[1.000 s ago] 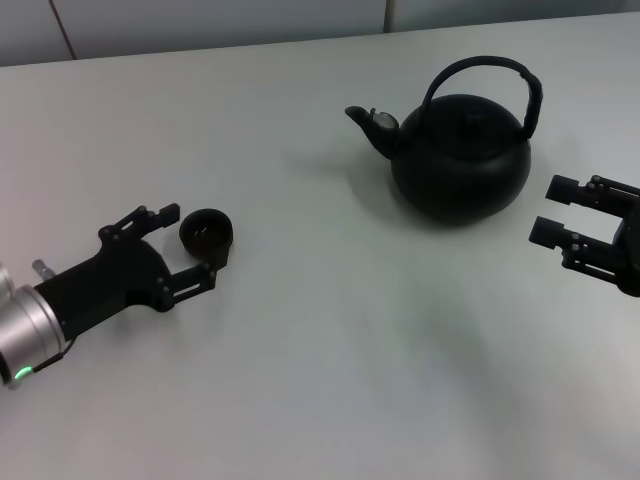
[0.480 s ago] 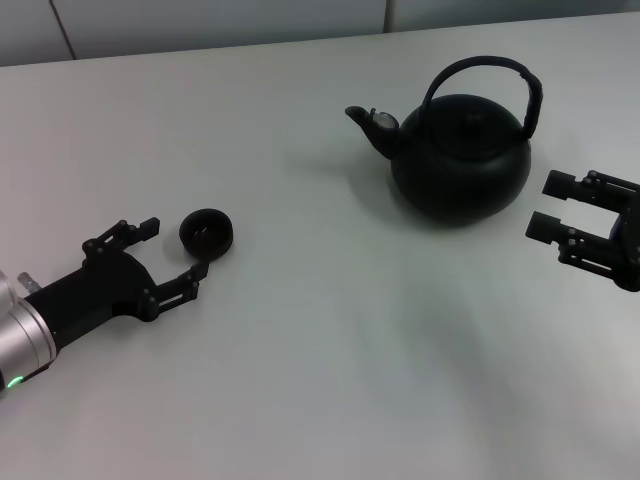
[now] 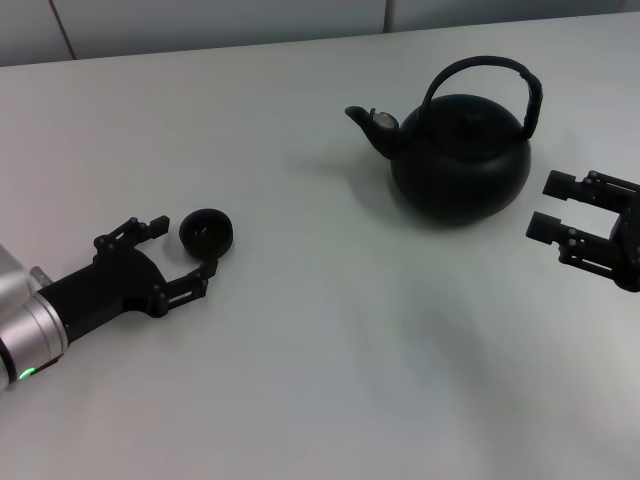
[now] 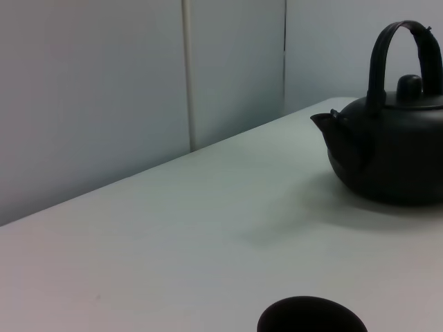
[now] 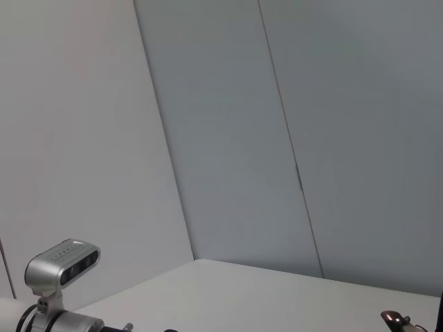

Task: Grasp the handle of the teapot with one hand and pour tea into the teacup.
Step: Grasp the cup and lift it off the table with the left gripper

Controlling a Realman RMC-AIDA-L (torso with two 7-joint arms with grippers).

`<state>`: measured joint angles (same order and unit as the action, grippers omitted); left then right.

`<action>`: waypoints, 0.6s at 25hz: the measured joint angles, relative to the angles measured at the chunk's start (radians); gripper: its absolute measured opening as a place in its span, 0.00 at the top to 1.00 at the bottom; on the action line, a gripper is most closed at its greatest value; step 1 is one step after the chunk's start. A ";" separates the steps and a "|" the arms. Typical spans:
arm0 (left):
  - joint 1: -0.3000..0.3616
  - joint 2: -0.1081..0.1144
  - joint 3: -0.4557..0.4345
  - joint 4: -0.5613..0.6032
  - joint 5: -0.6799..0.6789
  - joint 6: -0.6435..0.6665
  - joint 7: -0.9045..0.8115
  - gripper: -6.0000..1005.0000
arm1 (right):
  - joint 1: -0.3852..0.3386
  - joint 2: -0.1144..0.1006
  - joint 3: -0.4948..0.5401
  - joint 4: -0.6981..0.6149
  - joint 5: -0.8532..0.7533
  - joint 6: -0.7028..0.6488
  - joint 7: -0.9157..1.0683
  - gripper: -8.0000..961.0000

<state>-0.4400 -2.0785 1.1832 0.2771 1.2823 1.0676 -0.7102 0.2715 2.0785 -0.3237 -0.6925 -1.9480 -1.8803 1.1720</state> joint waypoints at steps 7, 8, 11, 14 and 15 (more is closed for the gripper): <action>-0.028 -0.001 -0.001 -0.023 0.000 -0.021 0.000 0.28 | 0.000 0.000 0.000 0.001 0.000 0.001 0.000 0.35; -0.032 -0.001 -0.001 -0.026 0.000 -0.029 0.000 0.28 | 0.000 0.000 0.000 0.000 0.000 0.001 0.000 0.35; -0.037 -0.001 0.000 -0.028 0.000 -0.034 0.000 0.29 | -0.001 0.000 0.000 0.000 0.000 0.002 0.000 0.35; -0.044 -0.002 0.009 -0.030 0.000 -0.036 0.000 0.29 | -0.001 0.000 0.000 -0.001 0.000 0.004 0.000 0.35; -0.046 -0.002 0.011 -0.030 0.000 -0.037 0.000 0.29 | -0.001 0.000 0.000 -0.001 0.000 0.004 0.000 0.35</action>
<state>-0.4859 -2.0801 1.1940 0.2468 1.2823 1.0307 -0.7102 0.2706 2.0785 -0.3237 -0.6933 -1.9481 -1.8761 1.1720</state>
